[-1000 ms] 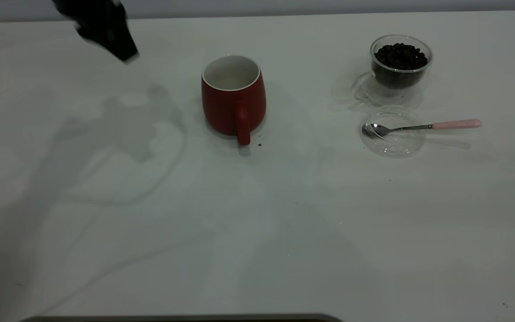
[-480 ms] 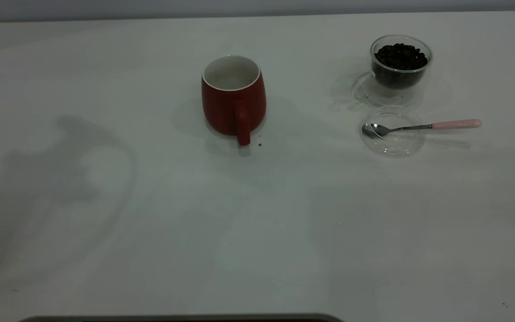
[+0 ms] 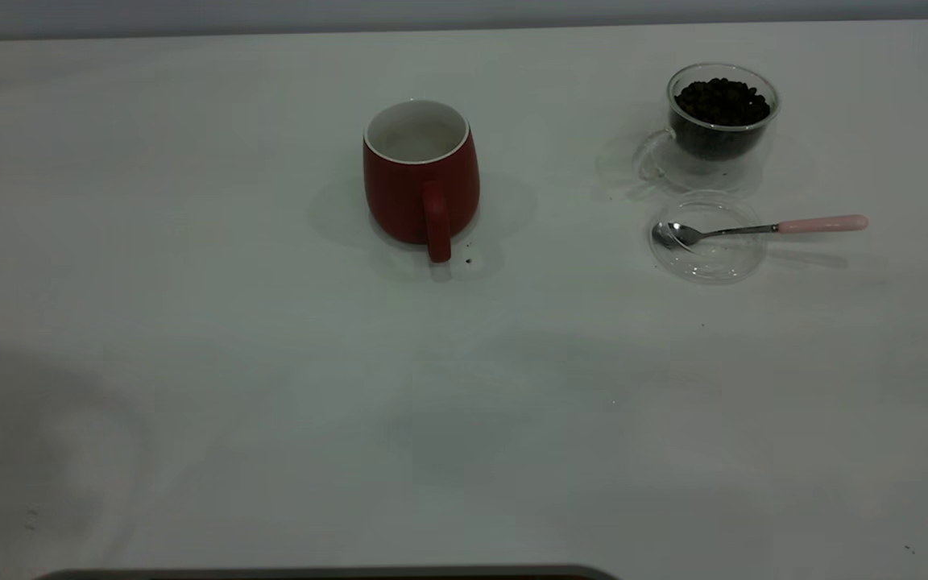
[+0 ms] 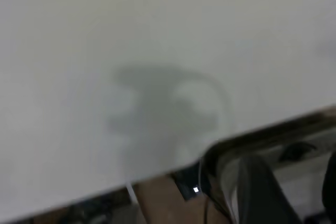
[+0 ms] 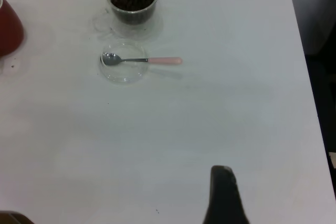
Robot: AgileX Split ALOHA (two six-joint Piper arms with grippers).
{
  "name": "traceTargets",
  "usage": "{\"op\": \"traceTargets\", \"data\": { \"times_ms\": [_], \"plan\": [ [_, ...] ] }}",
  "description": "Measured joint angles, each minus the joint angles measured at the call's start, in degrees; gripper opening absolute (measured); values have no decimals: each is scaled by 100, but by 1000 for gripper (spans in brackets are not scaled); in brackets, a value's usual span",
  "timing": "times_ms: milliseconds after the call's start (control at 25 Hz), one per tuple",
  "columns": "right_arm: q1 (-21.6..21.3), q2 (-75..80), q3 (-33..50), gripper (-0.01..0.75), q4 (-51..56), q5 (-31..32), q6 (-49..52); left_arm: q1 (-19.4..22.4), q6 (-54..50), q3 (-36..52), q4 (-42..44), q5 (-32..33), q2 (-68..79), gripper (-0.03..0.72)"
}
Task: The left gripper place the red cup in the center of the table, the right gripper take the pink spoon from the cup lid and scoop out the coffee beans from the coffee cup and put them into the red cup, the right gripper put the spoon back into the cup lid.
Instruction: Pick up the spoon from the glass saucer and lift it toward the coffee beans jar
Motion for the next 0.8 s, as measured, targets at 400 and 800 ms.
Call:
{"op": "traceTargets", "data": {
  "times_ms": [400, 800],
  "plan": [
    [0, 0, 0, 557, 0, 0, 0, 0, -487, 3007, 9, -563, -2854, 358],
    [0, 0, 0, 557, 0, 0, 0, 0, -794, 3383, 112, -424, -4705, 358]
  ]
}}
